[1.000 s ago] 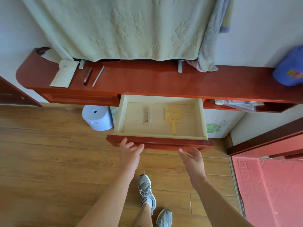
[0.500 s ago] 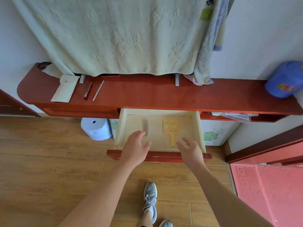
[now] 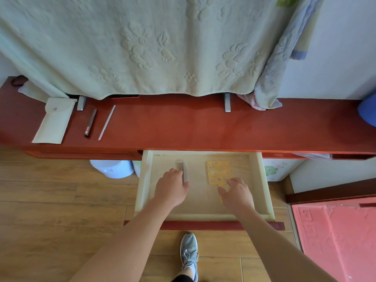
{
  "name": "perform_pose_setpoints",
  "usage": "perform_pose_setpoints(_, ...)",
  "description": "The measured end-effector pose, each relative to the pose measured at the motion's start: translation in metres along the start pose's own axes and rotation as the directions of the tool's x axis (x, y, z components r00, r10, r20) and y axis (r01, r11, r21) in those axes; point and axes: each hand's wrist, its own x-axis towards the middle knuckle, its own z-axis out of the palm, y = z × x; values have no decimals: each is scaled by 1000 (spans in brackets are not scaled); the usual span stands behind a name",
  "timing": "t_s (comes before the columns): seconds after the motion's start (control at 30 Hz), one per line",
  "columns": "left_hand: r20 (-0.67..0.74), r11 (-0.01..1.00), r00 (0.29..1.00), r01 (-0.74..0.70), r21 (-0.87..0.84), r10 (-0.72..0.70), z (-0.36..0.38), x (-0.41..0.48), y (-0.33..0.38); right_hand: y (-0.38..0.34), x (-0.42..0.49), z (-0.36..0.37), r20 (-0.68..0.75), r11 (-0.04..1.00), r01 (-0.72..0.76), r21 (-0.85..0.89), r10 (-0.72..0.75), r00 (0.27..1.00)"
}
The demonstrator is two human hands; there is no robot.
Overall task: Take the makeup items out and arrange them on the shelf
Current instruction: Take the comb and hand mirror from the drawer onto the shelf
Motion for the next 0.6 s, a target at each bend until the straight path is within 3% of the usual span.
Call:
perform_pose_setpoints(0.3,29,985,987,161,-63,-159,29,39,-6,4,29,28,75,991,-106,-80,112,991)
perform_pose_setpoints(0.6,24,982,986,168,-82,-167,40,52,-10,-5,36,43,15,990,-133,-54,134,991)
